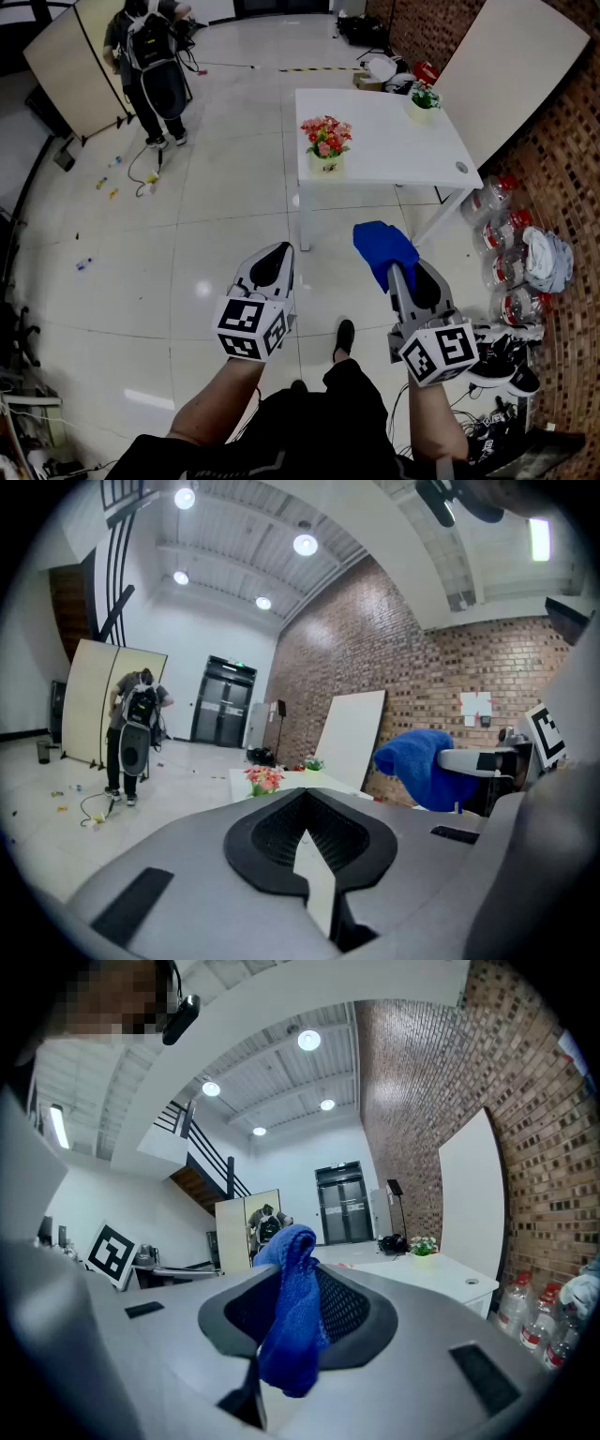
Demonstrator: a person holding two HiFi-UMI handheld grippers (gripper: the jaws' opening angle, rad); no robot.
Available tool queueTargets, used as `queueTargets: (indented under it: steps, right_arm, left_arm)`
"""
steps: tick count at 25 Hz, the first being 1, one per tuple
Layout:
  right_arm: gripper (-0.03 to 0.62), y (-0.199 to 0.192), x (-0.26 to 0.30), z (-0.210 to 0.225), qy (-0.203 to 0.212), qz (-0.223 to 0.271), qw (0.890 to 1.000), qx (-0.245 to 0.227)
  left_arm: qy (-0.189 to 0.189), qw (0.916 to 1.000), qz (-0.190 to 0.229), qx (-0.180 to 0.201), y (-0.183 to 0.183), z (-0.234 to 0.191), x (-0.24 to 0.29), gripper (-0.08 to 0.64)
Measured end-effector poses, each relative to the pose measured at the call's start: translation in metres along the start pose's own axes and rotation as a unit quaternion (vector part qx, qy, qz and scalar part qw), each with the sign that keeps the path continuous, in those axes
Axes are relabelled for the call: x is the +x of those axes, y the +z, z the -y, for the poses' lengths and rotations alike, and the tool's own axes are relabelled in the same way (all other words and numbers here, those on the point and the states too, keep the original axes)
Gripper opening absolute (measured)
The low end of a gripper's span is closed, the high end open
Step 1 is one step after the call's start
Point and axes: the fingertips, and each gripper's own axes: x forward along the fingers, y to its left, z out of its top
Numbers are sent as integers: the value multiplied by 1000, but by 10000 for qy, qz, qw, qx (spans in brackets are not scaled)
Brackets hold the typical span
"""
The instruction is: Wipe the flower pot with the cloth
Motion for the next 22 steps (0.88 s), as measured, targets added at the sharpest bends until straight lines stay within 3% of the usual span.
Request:
queueTargets:
  steps: [6, 14, 19, 22]
  right_arm:
    - [97, -20, 73, 48, 232, -132, 9996, -1]
    - [97, -27, 173, 93, 964, -339, 9942, -330]
    - [97, -66, 225, 104, 1063, -549, 9928, -62]
    - [97, -100, 249, 99, 1009, -769, 9918, -138]
  left_arm:
    - [63, 9999, 118, 60, -3, -11, 79, 0]
    - [725, 9973, -83, -19, -14, -55, 166, 0]
    - [1039, 9944, -149, -92, -29, -87, 210, 0]
    - [1056, 9940, -295, -57, -50, -103, 221, 0]
